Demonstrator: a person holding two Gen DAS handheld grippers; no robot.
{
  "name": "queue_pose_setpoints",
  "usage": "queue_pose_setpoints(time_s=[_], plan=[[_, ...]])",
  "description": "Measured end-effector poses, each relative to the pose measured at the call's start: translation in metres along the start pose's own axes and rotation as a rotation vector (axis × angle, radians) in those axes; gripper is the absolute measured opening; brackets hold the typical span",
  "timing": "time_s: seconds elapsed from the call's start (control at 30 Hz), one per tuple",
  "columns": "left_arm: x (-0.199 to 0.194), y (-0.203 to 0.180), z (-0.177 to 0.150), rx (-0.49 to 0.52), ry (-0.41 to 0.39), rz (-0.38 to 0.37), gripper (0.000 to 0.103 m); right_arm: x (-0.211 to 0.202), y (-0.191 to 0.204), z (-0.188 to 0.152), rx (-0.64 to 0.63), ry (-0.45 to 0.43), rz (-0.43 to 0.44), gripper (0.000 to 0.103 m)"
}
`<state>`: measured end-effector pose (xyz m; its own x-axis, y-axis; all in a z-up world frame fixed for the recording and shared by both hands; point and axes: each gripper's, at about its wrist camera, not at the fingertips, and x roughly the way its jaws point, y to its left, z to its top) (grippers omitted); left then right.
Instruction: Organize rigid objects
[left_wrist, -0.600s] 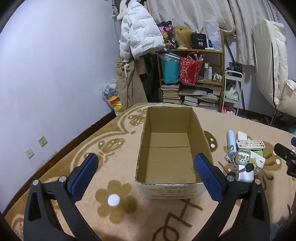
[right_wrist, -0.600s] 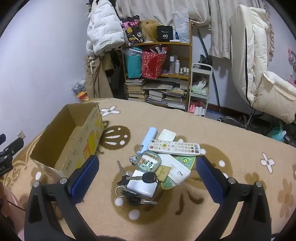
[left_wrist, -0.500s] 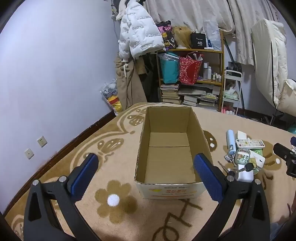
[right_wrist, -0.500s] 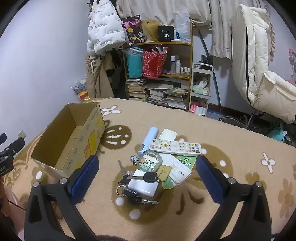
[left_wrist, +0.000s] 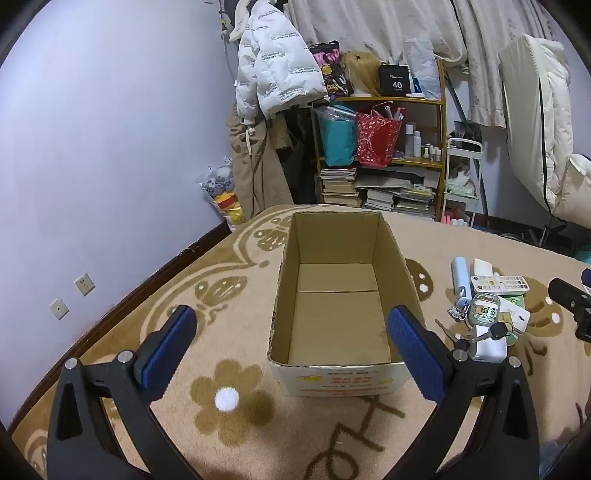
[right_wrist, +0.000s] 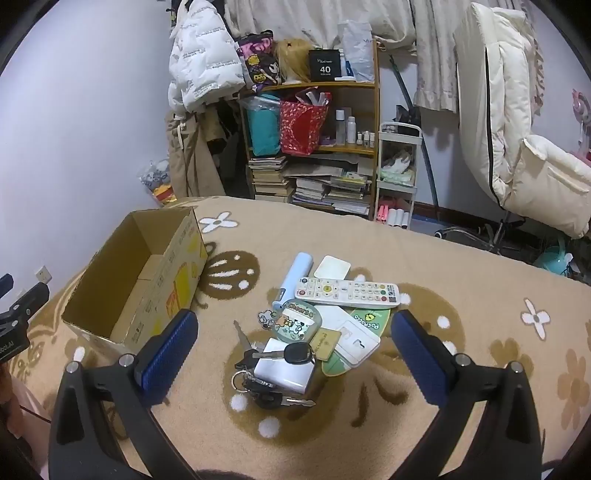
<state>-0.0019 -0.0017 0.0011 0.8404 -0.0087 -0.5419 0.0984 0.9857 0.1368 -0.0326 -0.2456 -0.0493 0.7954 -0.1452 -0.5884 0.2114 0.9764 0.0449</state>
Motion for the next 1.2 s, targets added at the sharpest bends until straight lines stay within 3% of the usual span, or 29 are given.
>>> queue_pose_setpoints(time_s=[1.2], plan=[[0.0030, -0.0010, -0.0032, 0.013, 0.009, 0.002, 0.102, 0.0071, 0.0053, -0.0032, -0.008, 0.016, 0.013, 0.103]])
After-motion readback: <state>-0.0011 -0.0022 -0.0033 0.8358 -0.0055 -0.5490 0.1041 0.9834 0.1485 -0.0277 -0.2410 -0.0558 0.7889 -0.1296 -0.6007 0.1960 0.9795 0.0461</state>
